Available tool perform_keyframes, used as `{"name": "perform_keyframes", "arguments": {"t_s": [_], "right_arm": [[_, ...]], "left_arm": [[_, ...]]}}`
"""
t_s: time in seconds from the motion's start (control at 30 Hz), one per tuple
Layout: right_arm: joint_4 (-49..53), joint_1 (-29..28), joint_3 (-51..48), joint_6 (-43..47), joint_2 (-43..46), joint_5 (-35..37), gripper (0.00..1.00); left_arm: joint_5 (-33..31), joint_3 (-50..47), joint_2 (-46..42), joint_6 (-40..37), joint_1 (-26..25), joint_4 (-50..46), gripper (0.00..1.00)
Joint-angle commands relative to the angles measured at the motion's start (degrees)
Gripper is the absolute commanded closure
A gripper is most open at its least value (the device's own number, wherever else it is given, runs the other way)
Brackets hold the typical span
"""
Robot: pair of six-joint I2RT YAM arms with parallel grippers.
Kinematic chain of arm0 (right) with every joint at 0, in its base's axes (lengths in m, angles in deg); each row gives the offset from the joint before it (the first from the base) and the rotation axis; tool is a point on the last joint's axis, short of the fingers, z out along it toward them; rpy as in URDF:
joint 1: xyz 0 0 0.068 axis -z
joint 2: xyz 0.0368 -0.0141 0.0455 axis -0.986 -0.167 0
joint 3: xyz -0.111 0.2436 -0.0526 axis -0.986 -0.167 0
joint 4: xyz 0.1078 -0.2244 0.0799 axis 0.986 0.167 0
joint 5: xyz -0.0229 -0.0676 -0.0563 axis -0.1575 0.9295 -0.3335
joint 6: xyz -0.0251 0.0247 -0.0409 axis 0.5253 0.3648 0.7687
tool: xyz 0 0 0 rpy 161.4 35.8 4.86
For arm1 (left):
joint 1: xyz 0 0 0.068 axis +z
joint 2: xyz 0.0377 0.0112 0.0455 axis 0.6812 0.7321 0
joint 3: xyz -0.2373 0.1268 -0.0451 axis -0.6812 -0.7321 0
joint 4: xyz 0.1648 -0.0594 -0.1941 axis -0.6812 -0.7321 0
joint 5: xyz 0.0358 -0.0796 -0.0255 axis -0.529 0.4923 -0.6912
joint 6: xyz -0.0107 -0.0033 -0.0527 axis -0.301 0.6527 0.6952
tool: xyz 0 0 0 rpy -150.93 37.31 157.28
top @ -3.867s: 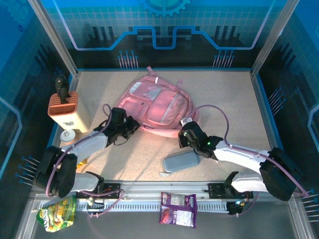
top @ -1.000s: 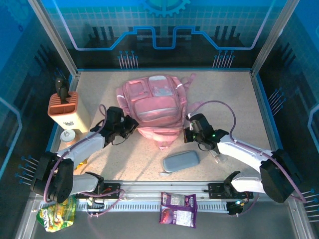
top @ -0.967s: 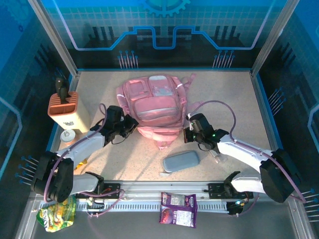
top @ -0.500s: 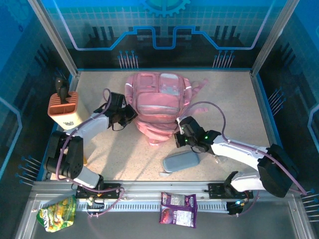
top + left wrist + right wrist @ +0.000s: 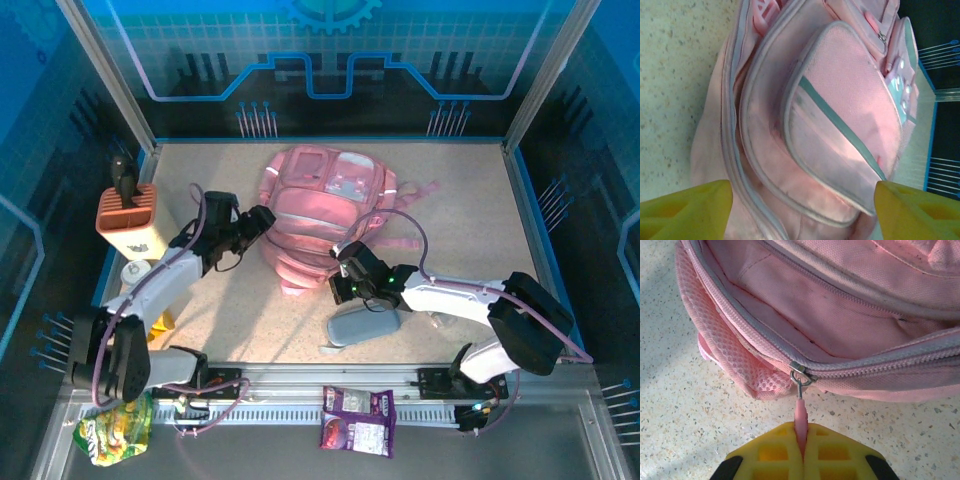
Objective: Pack books, pencil case, and school supplies into a backpack
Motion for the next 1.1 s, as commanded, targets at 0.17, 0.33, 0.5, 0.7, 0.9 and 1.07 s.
{"name": "perform_keyframes", "arguments": {"t_s": [0.17, 0.33, 0.5, 0.7, 0.9, 1.07], "right_arm": [[-2.82, -0.61, -0.80, -1.67, 0.56, -0.62, 1.00], [-2.74, -0.55, -1.27, -2.08, 0.88, -0.71, 1.00], [-2.50, -0.69, -1.42, -1.60, 1.19, 0.10, 1.00], [-3.24, -0.89, -1.12, -2.00, 0.10, -0.60, 1.00], [-3.12, -0.92, -0.78, -1.84, 0.34, -0.38, 1.00], [-2.12, -0.98, -0.26, -0.95, 0.27, 1.18, 1.00]], "left_arm": [[-6.24, -10.56, -12.52, 17.66, -11.67, 2.10, 0.23], [-10.26, -15.75, -12.37, 28.06, -19.32, 8.70, 0.23], [-12.04, -14.34, -6.22, 32.72, -23.82, 13.60, 0.25], [-13.67, -10.73, 2.62, 37.62, -26.49, 18.93, 0.25], [-15.57, -8.38, 10.04, 42.07, -28.11, 20.44, 0.32], [-16.97, -7.51, 13.82, 43.11, -28.13, 20.48, 0.52]]}}
